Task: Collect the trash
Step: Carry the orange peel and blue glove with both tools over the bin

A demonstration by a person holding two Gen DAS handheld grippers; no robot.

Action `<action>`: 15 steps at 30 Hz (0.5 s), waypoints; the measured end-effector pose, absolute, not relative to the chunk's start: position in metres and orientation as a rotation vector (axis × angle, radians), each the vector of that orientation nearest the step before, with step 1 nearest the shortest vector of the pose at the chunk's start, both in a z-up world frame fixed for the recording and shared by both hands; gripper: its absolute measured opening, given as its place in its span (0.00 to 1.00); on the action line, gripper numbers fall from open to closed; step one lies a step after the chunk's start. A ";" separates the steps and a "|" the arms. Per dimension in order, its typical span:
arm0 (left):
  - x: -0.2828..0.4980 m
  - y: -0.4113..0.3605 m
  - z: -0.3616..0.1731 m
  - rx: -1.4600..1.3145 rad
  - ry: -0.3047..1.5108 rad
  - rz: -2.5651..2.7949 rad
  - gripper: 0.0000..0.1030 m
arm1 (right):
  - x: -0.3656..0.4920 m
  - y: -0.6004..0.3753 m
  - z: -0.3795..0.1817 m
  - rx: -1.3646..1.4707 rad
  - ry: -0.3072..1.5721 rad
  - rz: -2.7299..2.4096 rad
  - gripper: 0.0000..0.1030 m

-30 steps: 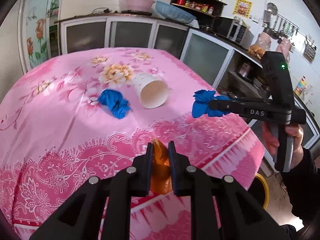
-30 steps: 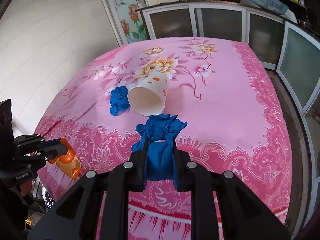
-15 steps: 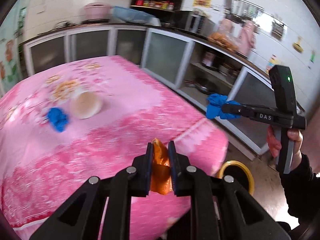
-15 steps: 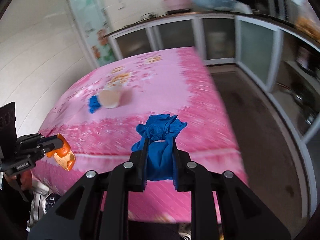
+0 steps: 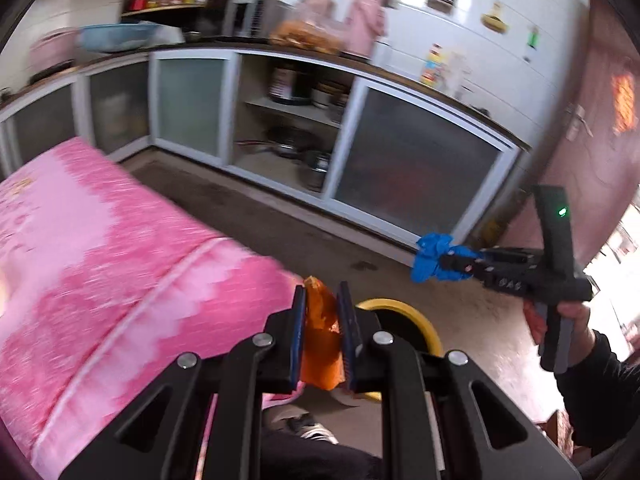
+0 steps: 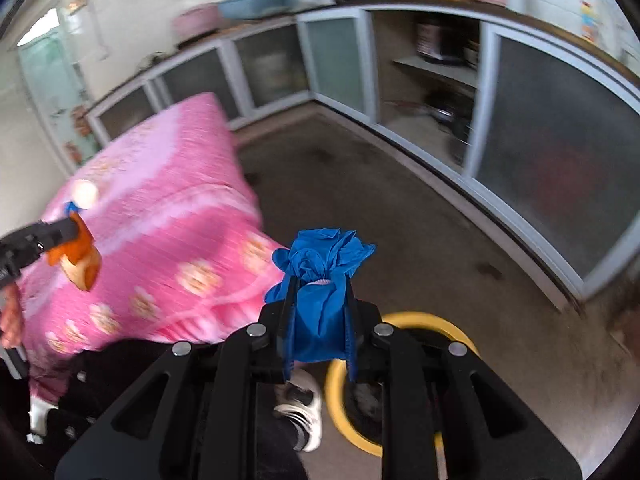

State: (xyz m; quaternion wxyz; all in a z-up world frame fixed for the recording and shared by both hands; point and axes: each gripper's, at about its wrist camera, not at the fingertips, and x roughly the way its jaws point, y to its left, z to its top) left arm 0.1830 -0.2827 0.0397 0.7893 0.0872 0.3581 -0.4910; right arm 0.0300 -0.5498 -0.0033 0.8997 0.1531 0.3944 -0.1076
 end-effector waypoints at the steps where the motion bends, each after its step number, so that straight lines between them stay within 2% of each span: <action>1: 0.180 -0.292 0.037 0.195 0.774 -1.074 0.14 | 0.023 -0.557 -0.010 0.336 0.826 -0.238 0.17; 15: 0.139 -0.441 -0.051 0.362 0.927 -1.270 0.14 | -0.022 -0.610 -0.097 0.461 0.963 -0.375 0.18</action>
